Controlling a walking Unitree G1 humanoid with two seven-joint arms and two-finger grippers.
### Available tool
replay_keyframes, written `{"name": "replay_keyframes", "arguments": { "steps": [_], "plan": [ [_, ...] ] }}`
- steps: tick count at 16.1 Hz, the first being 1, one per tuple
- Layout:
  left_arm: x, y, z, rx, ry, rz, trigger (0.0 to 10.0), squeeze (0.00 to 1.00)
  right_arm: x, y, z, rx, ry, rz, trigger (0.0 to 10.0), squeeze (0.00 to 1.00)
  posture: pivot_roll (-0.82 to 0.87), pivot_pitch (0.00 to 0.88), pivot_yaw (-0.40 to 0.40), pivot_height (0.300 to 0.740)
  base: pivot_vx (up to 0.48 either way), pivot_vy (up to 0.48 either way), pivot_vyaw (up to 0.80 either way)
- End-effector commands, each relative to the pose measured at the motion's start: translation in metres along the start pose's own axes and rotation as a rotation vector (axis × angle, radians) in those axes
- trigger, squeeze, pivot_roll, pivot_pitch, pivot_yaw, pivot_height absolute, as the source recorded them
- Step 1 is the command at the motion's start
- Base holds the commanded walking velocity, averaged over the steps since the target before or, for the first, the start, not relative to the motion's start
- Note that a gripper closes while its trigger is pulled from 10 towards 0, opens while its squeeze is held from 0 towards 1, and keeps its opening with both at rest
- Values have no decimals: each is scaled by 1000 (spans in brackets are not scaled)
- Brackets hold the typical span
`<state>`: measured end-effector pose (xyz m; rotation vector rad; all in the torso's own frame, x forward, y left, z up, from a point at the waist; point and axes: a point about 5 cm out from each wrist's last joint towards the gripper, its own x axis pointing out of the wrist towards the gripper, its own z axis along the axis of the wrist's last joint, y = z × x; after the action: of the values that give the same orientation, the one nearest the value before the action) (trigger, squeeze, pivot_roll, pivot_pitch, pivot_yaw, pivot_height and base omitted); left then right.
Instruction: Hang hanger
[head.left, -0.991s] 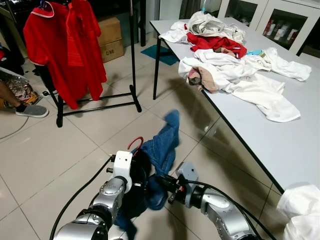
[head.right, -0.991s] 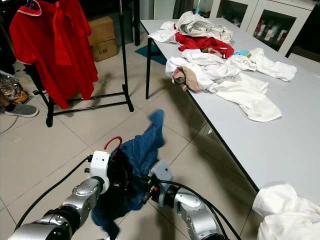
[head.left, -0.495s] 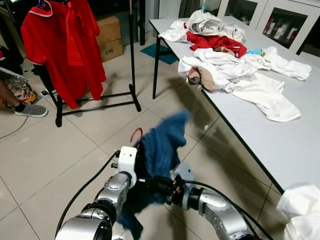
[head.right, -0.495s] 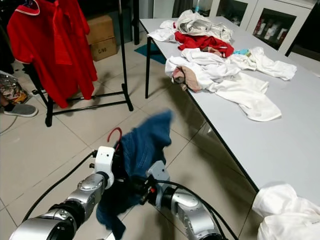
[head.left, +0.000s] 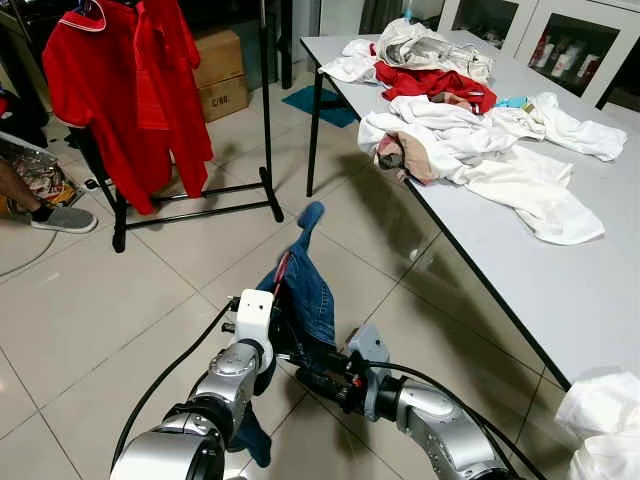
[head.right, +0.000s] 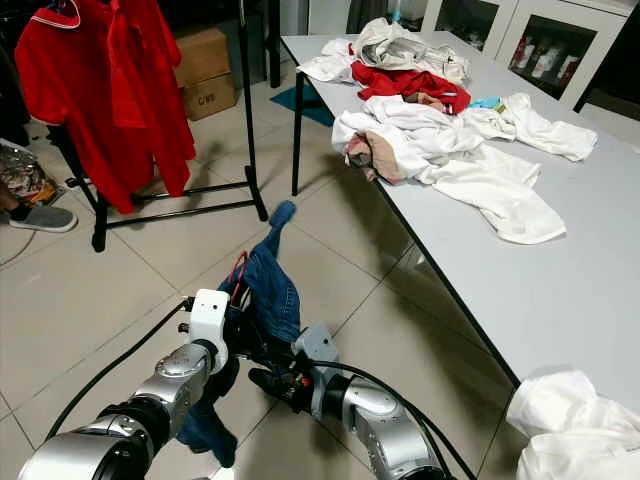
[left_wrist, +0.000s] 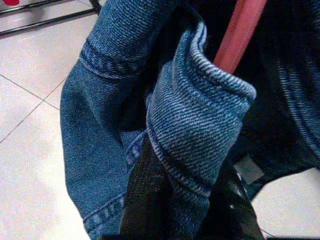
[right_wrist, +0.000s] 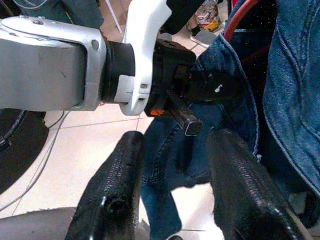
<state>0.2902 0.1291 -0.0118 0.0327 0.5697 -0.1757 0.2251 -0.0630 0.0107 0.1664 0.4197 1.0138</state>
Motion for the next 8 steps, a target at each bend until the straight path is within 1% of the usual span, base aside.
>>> {"name": "replay_keyframes", "arguments": {
  "steps": [1,7,8],
  "plan": [
    [2,-2,11,6,-40,-4,10000,0,-1,-1,2,-2,-4,0,10000,1000,-127,0,-18,740,0,0,0],
    [2,-2,11,6,-40,-4,10000,0,-1,-1,2,-2,-4,0,10000,1000,-127,0,-18,740,0,0,0],
    [2,-2,11,12,-40,-5,10000,0,-2,-2,1,5,2,-6,10000,0,-127,0,-18,740,0,0,0]
  ]
}}
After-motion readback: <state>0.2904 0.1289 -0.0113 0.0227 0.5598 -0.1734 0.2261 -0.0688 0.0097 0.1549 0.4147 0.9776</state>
